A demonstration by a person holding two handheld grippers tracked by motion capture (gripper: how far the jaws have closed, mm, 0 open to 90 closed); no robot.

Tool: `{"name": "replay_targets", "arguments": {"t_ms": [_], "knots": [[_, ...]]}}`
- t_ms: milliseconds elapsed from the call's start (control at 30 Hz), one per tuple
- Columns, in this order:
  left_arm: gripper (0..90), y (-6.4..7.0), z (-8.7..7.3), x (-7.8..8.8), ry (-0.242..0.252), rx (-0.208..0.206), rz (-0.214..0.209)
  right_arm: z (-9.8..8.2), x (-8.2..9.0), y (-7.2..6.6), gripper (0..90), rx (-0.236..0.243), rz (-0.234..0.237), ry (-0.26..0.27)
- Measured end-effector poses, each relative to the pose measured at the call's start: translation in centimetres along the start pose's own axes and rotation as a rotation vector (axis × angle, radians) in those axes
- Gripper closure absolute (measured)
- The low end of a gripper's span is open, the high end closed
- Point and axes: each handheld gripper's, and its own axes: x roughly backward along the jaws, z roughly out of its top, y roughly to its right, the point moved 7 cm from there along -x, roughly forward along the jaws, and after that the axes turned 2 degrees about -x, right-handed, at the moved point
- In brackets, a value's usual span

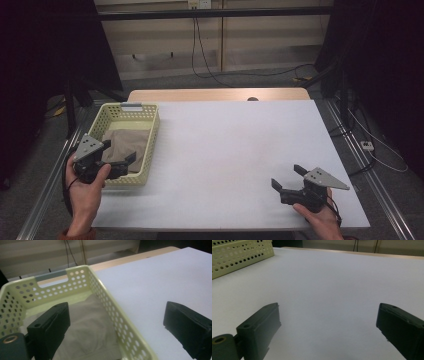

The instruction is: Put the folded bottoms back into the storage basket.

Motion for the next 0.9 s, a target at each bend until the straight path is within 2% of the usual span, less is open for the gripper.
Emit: {"name": "replay_targets", "arguments": {"t_ms": [367,633,800,900], "knots": [[7.0,2.2,1.1,-1.0,0.024,-0.012,-0.054,0.0,0.0,0.0,4.7,-0.003,0.003,-0.002],[7.0,3.3,1.3,-2.2,0.008,-0.033,-0.083,0.0,0.0,-0.1,4.7,0.002,0.003,-0.002],[7.0,3.7,1.6,-3.0,0.012,-0.018,-0.093,-0.1,0.1,0.0,4.7,0.000,0.000,-0.001],[7.0,4.2,1.9,-3.5,0.019,-0.029,-0.105,-0.1,0.3,0.1,4.7,0.000,-0.004,0.001]]}}
